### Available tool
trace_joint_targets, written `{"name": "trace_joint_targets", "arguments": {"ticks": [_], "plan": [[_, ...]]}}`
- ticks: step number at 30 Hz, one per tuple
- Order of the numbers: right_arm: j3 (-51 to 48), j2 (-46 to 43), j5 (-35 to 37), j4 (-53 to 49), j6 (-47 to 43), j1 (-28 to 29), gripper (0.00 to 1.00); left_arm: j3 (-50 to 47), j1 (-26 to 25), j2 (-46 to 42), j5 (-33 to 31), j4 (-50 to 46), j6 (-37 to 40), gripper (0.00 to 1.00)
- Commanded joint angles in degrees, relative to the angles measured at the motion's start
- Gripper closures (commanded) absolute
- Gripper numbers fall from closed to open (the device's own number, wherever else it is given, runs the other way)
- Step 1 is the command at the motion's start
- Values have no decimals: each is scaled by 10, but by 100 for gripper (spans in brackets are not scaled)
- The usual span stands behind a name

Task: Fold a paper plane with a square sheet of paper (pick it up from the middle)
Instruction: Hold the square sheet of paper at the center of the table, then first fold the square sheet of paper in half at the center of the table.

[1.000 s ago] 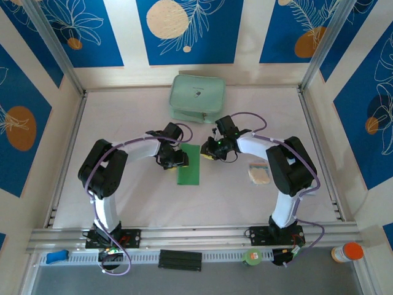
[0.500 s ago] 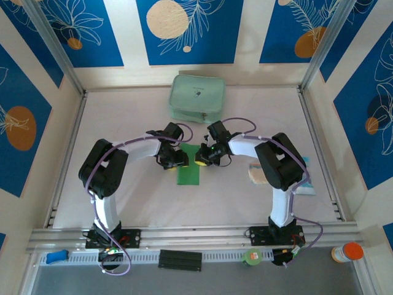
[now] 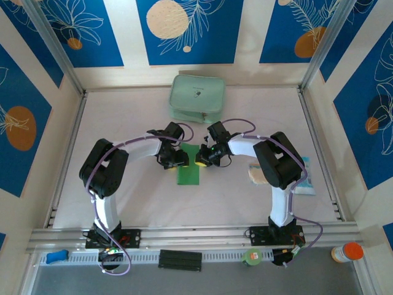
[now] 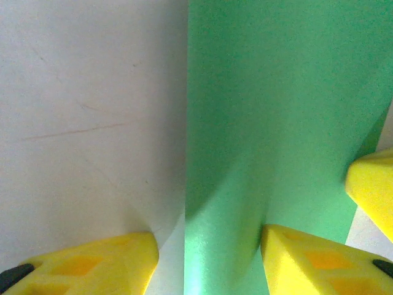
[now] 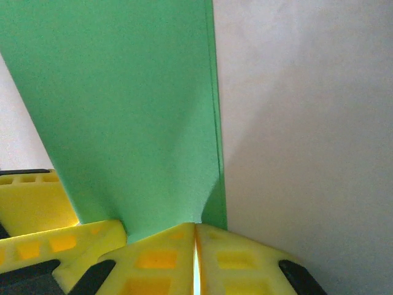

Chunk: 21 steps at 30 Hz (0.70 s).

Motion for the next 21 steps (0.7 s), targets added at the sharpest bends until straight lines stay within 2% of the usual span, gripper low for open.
{"name": "trace_joint_targets", "arguments": {"ticks": [1,7,10,12,16,21], "plan": [[-14,28,27,-41,-17,3,90,0,-10,27,-30,-38,18,45],[-14,35,56,-65,-37,2,91,43,-5,-53,-91,-67,-1,42],[-10,40,64,-74,-42,3,91,42,-4,-81,-93,-54,-12,46],[-6,43,68,-79,-42,3,92,38,-4,-90,-64,-31,-20,51],[-2,48,69,-85,-35,3,93,23,-6,-83,58,46,-54,61],[-1,54,75,-91,-32,4,94,17,-10,-48,120,83,-85,76]]}}
